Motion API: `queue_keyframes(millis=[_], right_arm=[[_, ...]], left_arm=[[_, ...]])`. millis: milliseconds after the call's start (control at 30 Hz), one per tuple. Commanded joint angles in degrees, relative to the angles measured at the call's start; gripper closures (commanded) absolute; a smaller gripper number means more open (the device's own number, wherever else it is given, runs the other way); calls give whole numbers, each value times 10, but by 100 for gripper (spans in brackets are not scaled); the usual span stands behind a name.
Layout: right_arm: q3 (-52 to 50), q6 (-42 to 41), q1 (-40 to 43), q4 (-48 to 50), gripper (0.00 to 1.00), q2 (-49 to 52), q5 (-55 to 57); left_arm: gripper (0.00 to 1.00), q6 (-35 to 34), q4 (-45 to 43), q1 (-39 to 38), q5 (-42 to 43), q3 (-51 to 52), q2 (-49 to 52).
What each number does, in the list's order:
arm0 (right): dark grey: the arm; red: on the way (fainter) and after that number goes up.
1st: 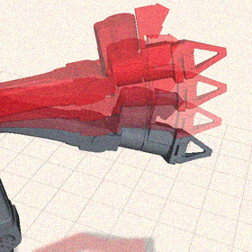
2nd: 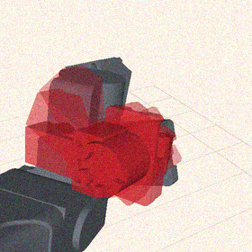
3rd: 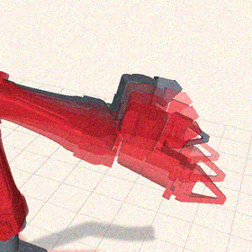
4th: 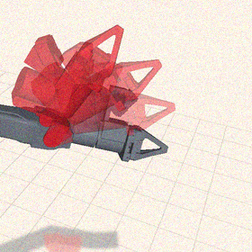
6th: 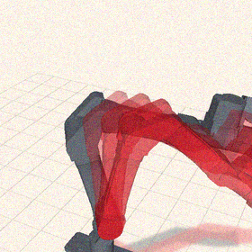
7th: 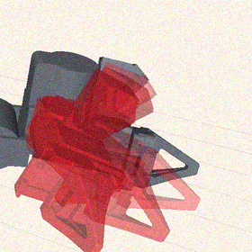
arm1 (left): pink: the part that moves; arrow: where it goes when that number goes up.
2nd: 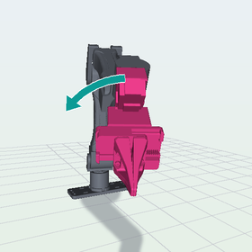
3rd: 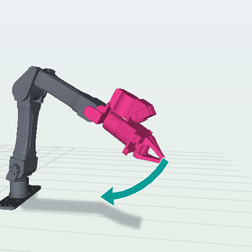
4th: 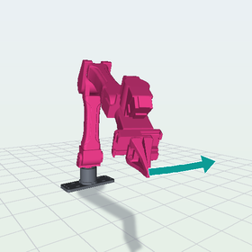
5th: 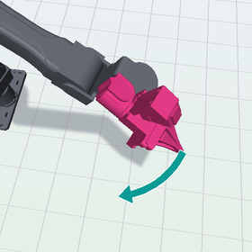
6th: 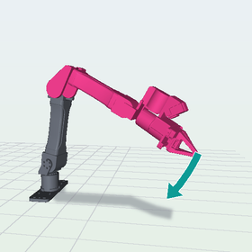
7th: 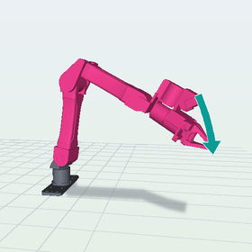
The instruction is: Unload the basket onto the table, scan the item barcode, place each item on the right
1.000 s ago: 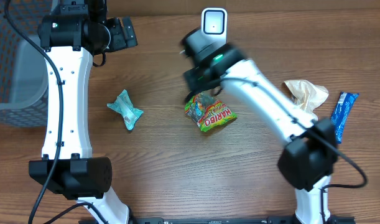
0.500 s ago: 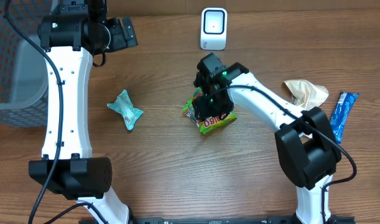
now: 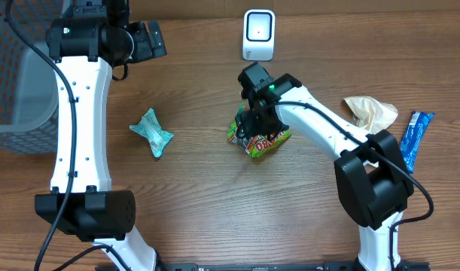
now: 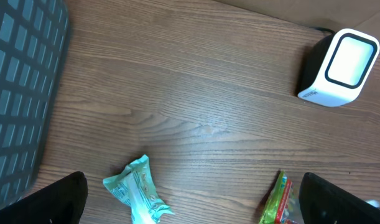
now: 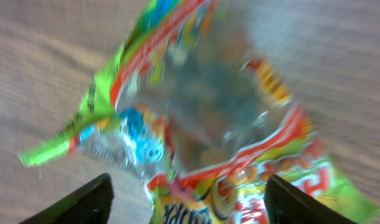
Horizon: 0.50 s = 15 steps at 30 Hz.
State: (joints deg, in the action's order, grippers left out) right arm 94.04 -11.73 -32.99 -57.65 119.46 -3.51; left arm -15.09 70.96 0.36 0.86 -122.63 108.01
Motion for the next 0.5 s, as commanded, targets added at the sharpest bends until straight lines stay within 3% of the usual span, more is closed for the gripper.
queue_keyframes(millis=[0, 167, 300, 400, 467], right_arm=[[14, 14, 3, 8, 20, -19, 75], [-10, 76, 1, 36, 19, 17, 52], [-11, 77, -2, 38, 21, 44, 38], [-11, 77, -2, 38, 32, 49, 38], [-11, 77, 1, 42, 49, 49, 38]], left_arm=[[0, -8, 0, -4, 4, -12, 6], [0, -8, -1, -4, 4, -12, 6], [0, -8, 0, -4, 4, -12, 6], [0, -8, -1, -4, 4, -12, 6], [0, -8, -1, -4, 4, -12, 6]])
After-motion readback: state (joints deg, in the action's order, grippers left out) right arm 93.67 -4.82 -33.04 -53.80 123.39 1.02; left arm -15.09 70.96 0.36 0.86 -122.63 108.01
